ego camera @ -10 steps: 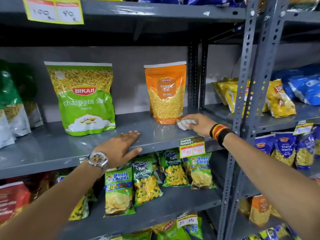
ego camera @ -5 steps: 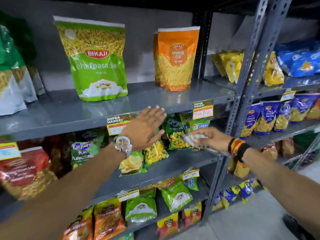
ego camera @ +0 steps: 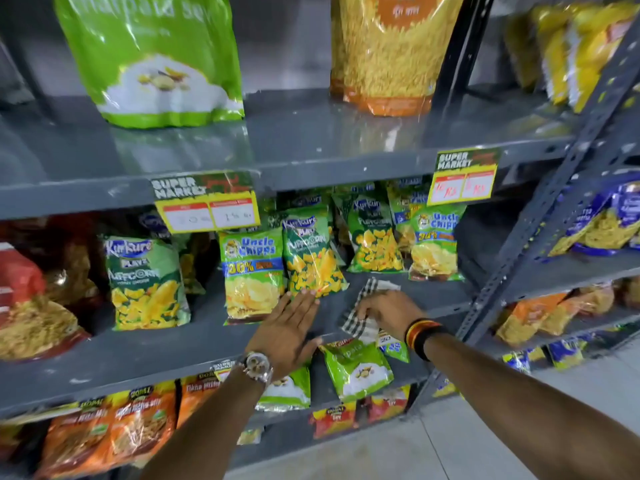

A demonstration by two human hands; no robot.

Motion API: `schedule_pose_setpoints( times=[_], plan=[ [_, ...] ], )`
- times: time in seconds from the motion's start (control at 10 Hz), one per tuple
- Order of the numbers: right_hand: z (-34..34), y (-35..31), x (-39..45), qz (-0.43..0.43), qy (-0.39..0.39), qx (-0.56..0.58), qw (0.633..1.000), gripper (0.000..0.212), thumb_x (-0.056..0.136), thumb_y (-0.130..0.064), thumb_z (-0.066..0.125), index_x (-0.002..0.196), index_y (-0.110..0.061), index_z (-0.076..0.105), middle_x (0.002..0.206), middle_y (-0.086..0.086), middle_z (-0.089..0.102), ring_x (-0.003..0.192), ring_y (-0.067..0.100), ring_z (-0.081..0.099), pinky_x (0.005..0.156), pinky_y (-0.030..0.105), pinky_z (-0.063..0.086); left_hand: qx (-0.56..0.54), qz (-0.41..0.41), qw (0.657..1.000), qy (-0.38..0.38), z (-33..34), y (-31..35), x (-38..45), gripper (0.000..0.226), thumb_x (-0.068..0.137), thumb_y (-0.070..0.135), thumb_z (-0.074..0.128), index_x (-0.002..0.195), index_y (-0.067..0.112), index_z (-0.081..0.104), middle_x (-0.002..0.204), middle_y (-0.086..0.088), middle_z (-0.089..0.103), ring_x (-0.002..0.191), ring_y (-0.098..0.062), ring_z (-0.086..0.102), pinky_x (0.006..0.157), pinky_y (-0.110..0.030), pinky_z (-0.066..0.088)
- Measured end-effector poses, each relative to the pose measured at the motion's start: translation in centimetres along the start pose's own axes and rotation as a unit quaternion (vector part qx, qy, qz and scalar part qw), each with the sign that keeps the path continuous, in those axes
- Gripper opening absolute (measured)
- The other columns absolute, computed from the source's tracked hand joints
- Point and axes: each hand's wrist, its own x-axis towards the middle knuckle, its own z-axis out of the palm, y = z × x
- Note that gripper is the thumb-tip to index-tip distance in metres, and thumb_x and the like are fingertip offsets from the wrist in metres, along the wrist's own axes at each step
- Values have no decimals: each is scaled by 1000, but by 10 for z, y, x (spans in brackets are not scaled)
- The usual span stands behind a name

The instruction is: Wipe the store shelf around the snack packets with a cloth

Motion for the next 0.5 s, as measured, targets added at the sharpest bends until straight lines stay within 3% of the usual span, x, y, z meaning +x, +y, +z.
schedule_pose_setpoints(
  times=[0.1, 0.2, 0.3, 0.4, 0.5],
  plan=[
    [35, 12, -16, -2, 25, 1, 1000, 45, 97, -6, 44, 136, -26, 55, 146, 4, 52, 129, 24, 52, 102, 37, 48, 25, -20, 999, -23, 24, 4, 13, 76, 103, 58, 28, 158, 5, 18, 166, -13, 17, 155, -27, 7, 123, -49, 9],
    [46, 16, -14, 0, 33, -10, 999, 49, 103, -11, 36, 150, -25, 37, 160, -3, 30, 149, 18, 23, 121, 31, 18, 33, -29, 999, -32, 34, 1, 22, 77, 103, 59, 24, 158, 5, 15, 167, -13, 12, 155, -27, 4, 124, -50, 11],
    [52, 14, 1, 17, 53, -15, 998, 52, 101, -9, 35, 152, -19, 33, 161, -1, 28, 151, 17, 19, 124, 30, 7, 29, -26, 999, -15, 40, 0, 24, 76, 104, 58, 24, 158, 5, 14, 167, -12, 12, 155, -27, 4, 124, -52, 13],
    [51, 5, 12, 49, 50, 1, 998, 57, 97, -7, 38, 153, -17, 29, 162, -1, 26, 151, 18, 17, 125, 36, 8, 18, -32, 999, -36, 30, 2, 20, 76, 104, 58, 20, 159, 6, 13, 167, -12, 11, 155, -26, 1, 124, -51, 12],
    [46, -5, 6, 74, 75, 16, 994, 50, 102, -18, 34, 151, -20, 32, 160, 1, 30, 151, 20, 19, 125, 40, 7, 17, -38, 999, -5, 18, 13, 16, 77, 104, 59, 20, 159, 6, 10, 168, -11, 8, 155, -25, -4, 123, -52, 14]
  ],
)
